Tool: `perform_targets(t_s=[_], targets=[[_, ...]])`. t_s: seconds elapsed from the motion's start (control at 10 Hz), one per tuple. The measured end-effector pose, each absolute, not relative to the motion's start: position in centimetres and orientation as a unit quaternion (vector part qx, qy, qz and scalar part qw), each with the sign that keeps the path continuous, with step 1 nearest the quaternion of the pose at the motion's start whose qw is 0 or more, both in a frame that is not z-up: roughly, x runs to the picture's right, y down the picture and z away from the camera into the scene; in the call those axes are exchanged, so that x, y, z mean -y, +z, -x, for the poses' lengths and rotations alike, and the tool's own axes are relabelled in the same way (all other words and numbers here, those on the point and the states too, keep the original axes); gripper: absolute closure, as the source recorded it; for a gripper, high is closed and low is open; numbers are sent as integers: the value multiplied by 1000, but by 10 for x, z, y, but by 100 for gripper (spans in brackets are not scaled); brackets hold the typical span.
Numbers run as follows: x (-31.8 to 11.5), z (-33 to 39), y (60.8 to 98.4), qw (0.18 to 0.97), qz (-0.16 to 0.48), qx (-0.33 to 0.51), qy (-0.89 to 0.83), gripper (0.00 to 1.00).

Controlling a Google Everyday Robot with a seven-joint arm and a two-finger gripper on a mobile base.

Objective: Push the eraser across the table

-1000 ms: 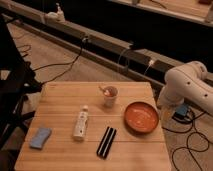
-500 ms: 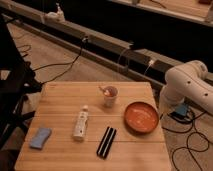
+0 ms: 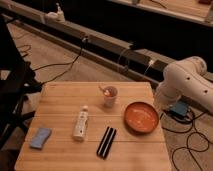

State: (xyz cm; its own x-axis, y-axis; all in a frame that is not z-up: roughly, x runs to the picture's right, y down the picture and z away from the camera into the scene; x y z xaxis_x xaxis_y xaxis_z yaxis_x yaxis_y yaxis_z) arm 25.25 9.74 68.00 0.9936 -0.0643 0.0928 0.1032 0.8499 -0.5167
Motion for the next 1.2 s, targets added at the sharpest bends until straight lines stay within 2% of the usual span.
perform_targets(t_s=[0.4,0.7,1.2], targets=[[-161,-212,689,940,323,73,-85,100],[-212,-183,679,911,367,102,-157,100],[-221,-192,685,906,381,95,-160,100]])
